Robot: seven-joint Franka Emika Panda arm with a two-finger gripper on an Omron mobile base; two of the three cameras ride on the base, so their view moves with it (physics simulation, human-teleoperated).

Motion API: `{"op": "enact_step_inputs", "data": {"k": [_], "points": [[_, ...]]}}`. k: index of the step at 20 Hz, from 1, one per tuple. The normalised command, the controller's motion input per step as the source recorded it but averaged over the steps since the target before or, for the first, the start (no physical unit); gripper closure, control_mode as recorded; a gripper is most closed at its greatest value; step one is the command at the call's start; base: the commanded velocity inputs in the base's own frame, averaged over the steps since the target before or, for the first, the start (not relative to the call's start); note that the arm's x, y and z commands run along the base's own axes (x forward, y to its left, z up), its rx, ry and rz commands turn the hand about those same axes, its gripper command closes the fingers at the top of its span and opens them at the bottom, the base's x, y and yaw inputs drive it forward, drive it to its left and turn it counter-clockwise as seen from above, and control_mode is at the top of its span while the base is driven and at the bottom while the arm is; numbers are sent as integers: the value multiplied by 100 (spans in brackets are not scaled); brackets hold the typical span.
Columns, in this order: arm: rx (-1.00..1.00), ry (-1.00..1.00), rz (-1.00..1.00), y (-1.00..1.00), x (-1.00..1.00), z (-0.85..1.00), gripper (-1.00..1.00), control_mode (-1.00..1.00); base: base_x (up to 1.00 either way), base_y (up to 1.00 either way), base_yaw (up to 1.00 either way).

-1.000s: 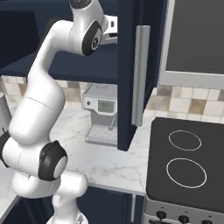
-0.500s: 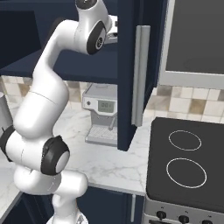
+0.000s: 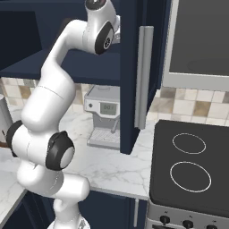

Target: Open the cabinet directly in front. Then move the liquor and the cup to the dining counter with the jar on it.

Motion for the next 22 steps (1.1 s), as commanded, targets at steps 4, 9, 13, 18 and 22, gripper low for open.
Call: {"op": "enact_step_inputs", "data": {"k": [4, 9, 13, 18, 22], "points": [[0, 0, 0, -10, 1, -18, -100, -100, 0, 0, 0], [0, 0, 0, -12, 1, -26, -100, -100, 0, 0, 0], [0, 0, 0, -5, 2, -31, -100, -100, 0, 0, 0], [0, 2, 0, 0, 20, -8, -100, -100, 0, 0, 0], [0, 6, 0, 0, 6, 3, -100, -100, 0, 0, 0]]}}
